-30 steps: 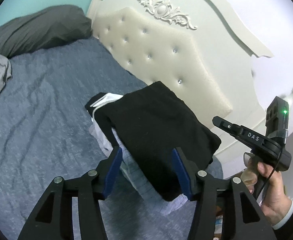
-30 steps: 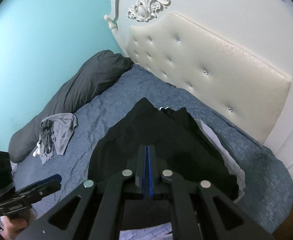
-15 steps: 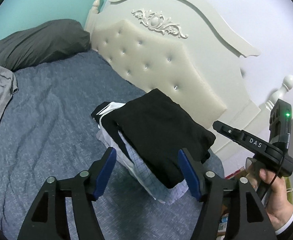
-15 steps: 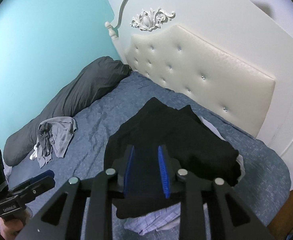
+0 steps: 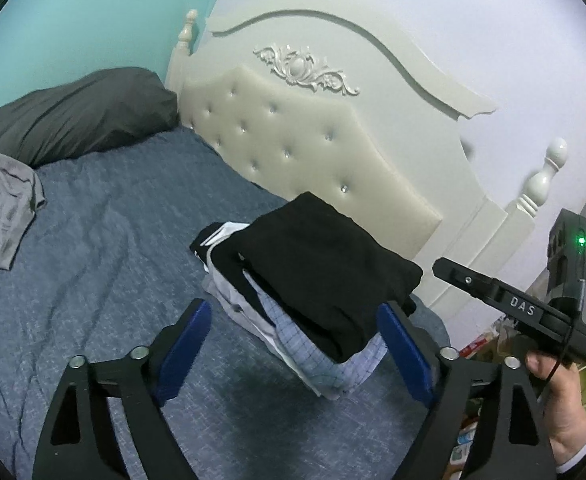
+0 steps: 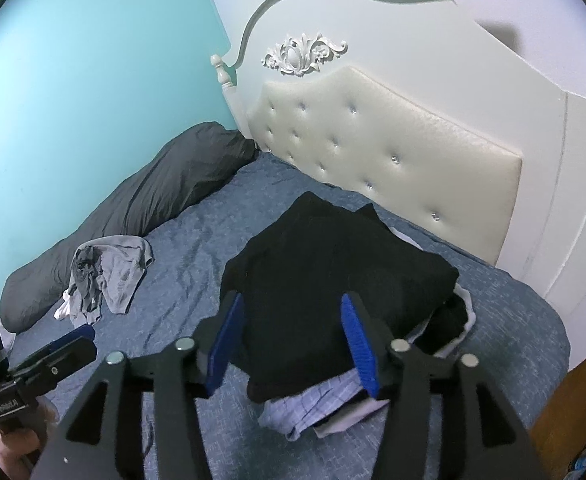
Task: Fold clothes
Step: 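Open both grippers and pull them back from the pile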
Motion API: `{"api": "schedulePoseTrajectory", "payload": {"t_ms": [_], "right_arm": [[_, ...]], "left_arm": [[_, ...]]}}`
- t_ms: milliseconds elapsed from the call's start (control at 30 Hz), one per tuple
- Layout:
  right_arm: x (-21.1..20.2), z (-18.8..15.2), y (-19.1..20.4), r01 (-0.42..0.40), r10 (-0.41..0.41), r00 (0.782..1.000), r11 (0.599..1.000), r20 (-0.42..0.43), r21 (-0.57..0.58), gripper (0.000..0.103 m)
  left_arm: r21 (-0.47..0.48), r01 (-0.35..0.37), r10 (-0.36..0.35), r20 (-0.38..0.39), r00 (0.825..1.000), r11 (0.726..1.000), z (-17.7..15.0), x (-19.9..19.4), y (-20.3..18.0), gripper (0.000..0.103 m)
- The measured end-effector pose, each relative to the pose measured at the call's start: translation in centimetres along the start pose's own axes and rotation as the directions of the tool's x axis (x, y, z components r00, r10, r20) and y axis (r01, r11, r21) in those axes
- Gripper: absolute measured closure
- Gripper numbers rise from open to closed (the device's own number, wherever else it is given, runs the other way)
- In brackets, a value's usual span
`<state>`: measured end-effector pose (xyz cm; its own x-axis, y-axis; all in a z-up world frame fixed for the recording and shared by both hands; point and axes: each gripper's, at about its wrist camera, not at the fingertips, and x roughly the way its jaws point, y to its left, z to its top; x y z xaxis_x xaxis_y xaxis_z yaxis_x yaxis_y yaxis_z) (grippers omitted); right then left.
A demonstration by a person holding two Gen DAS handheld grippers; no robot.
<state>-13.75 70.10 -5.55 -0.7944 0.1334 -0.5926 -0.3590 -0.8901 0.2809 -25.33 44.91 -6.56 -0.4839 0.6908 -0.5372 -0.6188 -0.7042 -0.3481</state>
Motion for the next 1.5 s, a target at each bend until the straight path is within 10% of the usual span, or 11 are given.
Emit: {"api": "schedulePoseTrajectory", "payload": {"t_ms": [467,1500], "right_arm": [[-3.2,-2.8,2.6,0.047,-0.043,0.996,0.998,0.073,-0.049,0.019],[-14.6,-5.7,5.3,0.016,-0.003,0.989,0.996,0.151,-0.084,0.007]], "left_arm": [[0.035,-0.039,0.036,0.072,0.997,0.999,-2.6,-4.6,-0.1,0.000],[0.092,-0.094,0.080,0.145,0.986,0.991,-6.0,-13.7,-4.8,0.000]]}}
